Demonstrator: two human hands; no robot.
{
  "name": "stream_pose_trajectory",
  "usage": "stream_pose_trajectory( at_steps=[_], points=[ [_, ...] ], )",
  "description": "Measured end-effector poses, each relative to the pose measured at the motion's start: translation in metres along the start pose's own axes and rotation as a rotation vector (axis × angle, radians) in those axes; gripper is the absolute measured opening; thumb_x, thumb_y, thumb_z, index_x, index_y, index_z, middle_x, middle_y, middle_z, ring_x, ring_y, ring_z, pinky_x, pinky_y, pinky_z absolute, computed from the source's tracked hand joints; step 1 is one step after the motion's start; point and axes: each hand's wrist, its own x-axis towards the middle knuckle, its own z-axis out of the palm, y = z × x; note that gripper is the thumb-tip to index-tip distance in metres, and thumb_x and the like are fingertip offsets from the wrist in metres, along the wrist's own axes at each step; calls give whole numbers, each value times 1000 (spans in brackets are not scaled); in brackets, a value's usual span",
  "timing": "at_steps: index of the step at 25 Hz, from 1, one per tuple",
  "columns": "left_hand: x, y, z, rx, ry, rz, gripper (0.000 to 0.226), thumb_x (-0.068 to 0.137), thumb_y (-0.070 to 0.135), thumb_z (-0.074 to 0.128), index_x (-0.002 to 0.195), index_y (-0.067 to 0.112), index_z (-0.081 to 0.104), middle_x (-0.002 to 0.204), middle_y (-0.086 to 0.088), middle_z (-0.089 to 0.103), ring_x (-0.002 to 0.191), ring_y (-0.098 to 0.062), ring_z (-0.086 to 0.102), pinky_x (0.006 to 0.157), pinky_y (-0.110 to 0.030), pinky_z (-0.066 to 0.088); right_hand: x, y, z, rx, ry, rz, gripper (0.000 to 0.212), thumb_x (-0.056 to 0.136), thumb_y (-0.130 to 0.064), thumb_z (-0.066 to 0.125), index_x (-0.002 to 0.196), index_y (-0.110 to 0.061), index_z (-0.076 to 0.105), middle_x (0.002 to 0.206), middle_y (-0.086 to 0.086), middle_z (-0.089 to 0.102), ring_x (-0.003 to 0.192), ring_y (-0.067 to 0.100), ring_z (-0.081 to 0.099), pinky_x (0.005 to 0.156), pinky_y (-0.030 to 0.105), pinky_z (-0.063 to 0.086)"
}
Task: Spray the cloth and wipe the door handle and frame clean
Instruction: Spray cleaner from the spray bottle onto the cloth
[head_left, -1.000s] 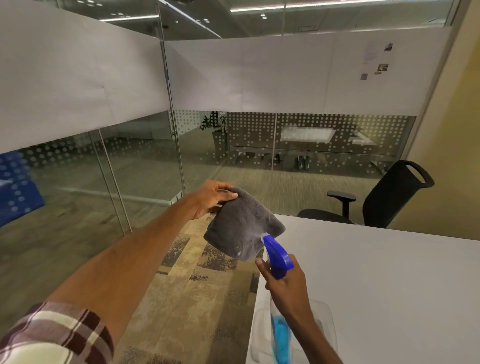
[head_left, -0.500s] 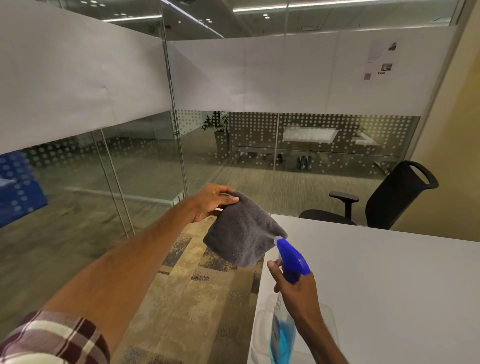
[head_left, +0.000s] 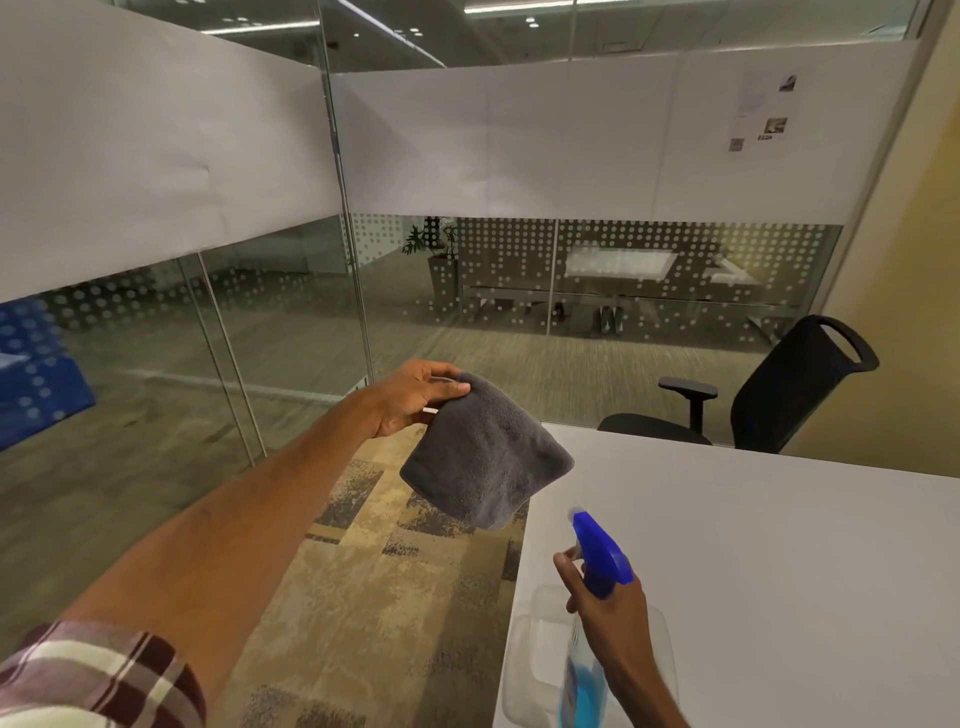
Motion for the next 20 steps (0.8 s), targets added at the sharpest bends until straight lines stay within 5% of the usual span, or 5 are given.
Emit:
stream_pose_trajectory(
  at_steps=[8, 13, 20],
  points=[
    [-1, -2, -3, -21, -1, 1, 13, 88, 15, 67, 99, 19, 72, 97, -2, 72, 85, -13, 70, 75, -30, 58, -10, 2, 6, 36, 0, 26, 36, 78, -18, 73, 104, -12, 50, 91, 19, 63, 74, 31, 62, 63, 24, 53],
    [0, -6, 2, -32, 29, 1, 12, 88, 14, 67, 98, 18, 72, 101, -6, 71, 92, -19, 67, 80, -34, 56, -20, -23, 23, 42, -80, -18, 38, 64, -40, 71, 91, -24, 50, 85, 12, 61, 73, 27, 62, 64, 24, 53],
    [-5, -10, 13, -30, 59, 3, 12, 89, 12, 65, 100, 16, 70, 103, -6, 69, 89, -16, 69, 65, -24, 56, -21, -48, 40, -46, -89, -103, 32, 77, -24, 75, 89, -26, 45, 84, 4, 57, 70, 17, 59, 59, 9, 44]
  ],
)
